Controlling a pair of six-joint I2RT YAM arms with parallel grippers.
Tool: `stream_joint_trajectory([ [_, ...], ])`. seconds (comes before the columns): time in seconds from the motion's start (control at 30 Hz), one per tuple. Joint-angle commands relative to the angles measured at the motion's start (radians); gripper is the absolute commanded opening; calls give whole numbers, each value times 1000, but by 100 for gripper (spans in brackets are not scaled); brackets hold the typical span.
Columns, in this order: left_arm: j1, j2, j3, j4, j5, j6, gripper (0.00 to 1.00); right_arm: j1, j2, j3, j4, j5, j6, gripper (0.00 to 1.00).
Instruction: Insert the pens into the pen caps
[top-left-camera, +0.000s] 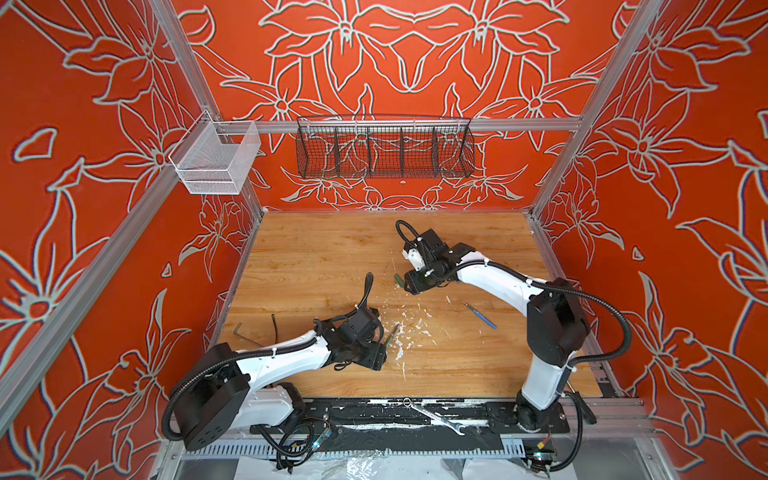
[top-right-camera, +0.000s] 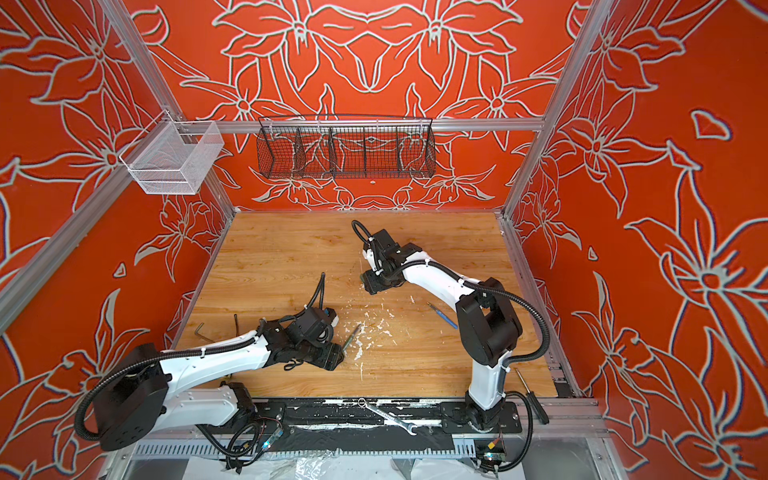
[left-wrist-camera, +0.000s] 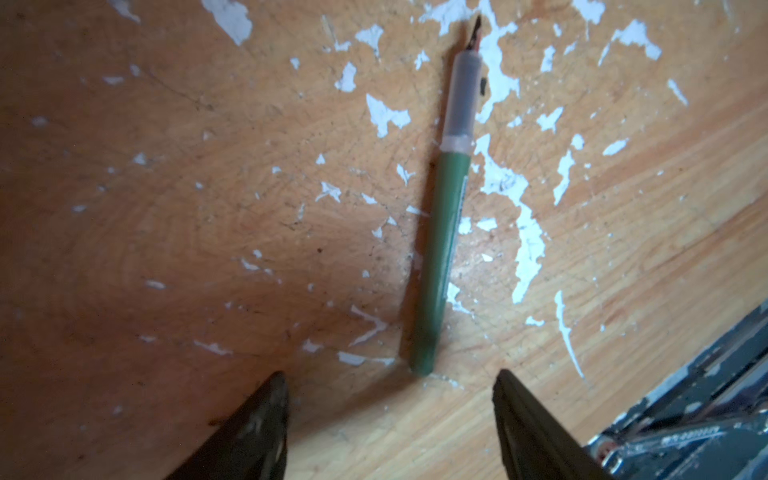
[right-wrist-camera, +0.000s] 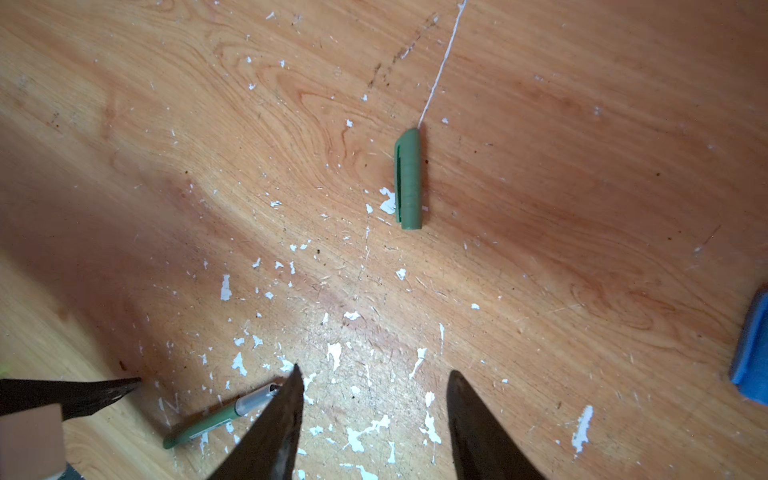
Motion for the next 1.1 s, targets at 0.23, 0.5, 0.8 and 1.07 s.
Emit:
stream_joint_trajectory([
  [0.23,-52,111,77,-33,-27,54,60,-45,-114,-143,101,-56,60,55],
  [0.5,-73,157,108,-70,-56,60,53,-72,-149,-203,161,-80,91,55],
  [0.8,-99,202,131,-89,-86,56,43,-90,-167,-221,178,-82,102,55],
  [1.07,-120,199,123,-101,-81,65,37,-99,-172,-235,197,-96,113,55],
])
